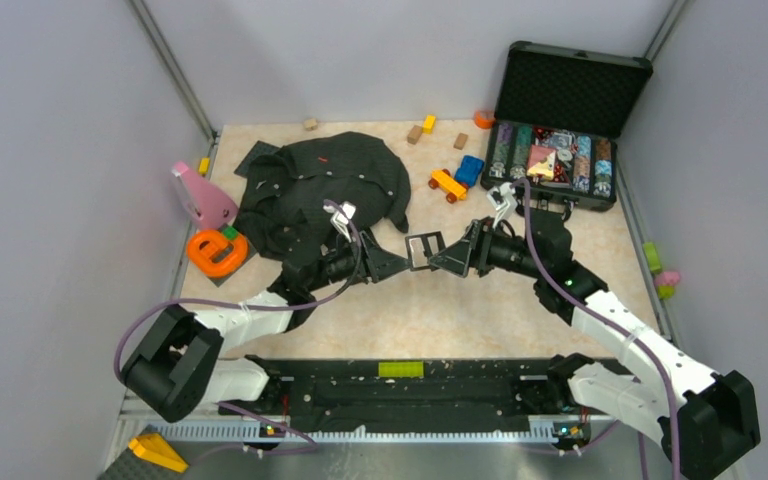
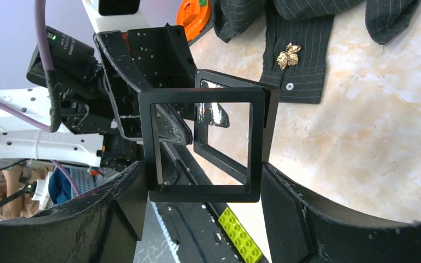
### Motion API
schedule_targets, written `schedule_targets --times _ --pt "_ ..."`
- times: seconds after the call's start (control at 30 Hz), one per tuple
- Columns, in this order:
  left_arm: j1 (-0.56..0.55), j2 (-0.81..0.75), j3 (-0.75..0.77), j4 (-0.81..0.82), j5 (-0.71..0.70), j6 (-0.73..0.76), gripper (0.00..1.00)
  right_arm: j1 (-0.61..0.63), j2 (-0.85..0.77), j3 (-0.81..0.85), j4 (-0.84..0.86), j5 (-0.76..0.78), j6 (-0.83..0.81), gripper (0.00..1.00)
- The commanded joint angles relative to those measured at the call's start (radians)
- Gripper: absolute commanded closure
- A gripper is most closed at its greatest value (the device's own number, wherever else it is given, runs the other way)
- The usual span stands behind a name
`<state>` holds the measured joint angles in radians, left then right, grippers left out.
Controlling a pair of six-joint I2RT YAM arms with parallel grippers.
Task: Remove the brooch from the garment
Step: Open the brooch box.
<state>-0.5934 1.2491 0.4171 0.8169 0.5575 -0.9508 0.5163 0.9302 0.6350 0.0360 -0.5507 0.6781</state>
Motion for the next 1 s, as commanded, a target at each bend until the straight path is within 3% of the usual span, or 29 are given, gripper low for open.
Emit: schedule_targets --times 0.0,0.2,0.4,0.53,0.73,0.9,0.97 --pt "0.016 0.046 -0.012 0.277 0.103 -0.116 0.5 0.004 -0.016 0.002 0.068 -0.024 0.012 0.6" --pt "0.015 0.088 0.013 0.281 0.163 -0.136 0.54 0.004 -0.018 -0.002 0.079 -0.032 0.02 0.59" --pt "0.015 0.085 0.015 0.269 0.165 -0.118 0.82 0.004 -0.025 -0.003 0.081 -0.033 0.022 0.55" --pt "0.016 0.061 0.021 0.222 0.15 -0.073 1.0 0.002 -0.03 0.005 0.049 -0.016 -0.004 0.38" --pt "0.014 -0.018 0.063 -0.057 0.081 0.06 1.0 0.002 -0.039 0.077 -0.183 0.137 -0.162 0.14" --pt "0.015 -0.075 0.109 -0.329 -0.029 0.173 1.0 0.003 -0.039 0.112 -0.3 0.249 -0.258 0.1" --pt "0.015 -0.087 0.114 -0.365 -0.052 0.197 1.0 0.002 -0.04 0.112 -0.308 0.264 -0.268 0.13"
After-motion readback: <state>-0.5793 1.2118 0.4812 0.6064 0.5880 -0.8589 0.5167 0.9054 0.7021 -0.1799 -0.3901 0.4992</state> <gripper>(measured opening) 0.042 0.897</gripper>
